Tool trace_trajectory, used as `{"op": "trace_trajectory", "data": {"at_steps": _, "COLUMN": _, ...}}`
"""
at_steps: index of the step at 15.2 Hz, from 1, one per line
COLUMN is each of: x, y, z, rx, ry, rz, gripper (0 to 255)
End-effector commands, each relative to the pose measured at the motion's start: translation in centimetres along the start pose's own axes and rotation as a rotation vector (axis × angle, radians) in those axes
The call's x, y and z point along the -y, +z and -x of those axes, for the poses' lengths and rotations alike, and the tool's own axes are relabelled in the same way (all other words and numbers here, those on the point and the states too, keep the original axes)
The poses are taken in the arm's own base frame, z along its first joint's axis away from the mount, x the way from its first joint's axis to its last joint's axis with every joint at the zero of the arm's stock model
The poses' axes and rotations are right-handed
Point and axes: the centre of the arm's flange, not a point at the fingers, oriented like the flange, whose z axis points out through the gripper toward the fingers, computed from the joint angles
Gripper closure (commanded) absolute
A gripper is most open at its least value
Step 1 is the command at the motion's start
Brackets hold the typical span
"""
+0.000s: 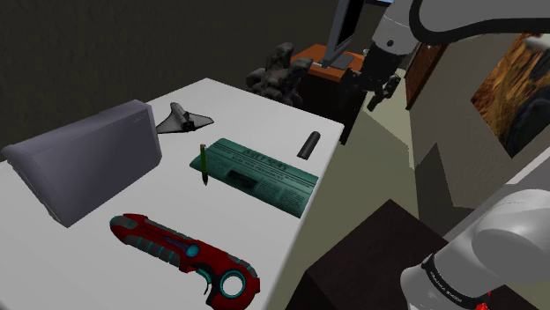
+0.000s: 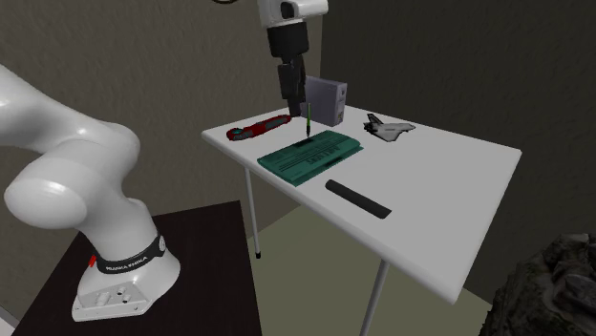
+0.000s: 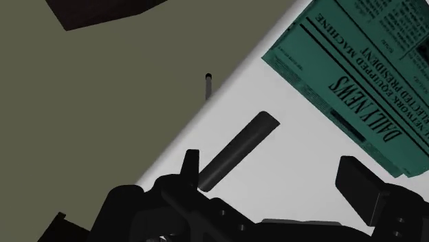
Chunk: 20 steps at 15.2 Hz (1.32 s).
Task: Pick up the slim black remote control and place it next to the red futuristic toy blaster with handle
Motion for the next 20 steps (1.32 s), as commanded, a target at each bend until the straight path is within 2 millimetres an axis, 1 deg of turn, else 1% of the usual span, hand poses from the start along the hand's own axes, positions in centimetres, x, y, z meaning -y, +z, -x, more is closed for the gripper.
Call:
{"op": "trace_trajectory", "data": {"at_steps": 1, "x": 0.6, "y": 2.3, "z": -1.3, "rx": 0.011, "ry": 0.082, "rz": 0.0, "gripper": 0}}
{"op": "trace_trajectory", "data": {"at_steps": 5, "x": 1.4, "y": 6.9, "z": -4.1, "rx": 0.034, "ry": 0.237, "rz": 0.003, "gripper": 0}}
{"op": "trace_trajectory", "data": {"at_steps": 9, "x": 1.7, "y": 11.6, "z": -6.9, "rx": 0.057, "ry": 0.393, "rz": 0.005, "gripper": 0}}
{"op": "trace_trajectory", "data": {"at_steps": 13, "x": 1.7, "y": 16.4, "z": -9.5, "rx": 0.081, "ry": 0.548, "rz": 0.008, "gripper": 0}}
{"op": "trace_trajectory", "data": {"at_steps": 17, "x": 1.2, "y": 21.2, "z": -12.0, "rx": 0.104, "ry": 0.703, "rz": 0.01, "gripper": 0}}
{"op": "trace_trajectory", "data": {"at_steps": 18, "x": 1.1, "y": 22.0, "z": -12.4, "rx": 0.108, "ry": 0.728, "rz": 0.011, "gripper": 0}}
{"op": "trace_trajectory", "data": {"at_steps": 20, "x": 1.1, "y": 23.0, "z": -12.3, "rx": 0.108, "ry": 0.728, "rz": 0.011, "gripper": 0}}
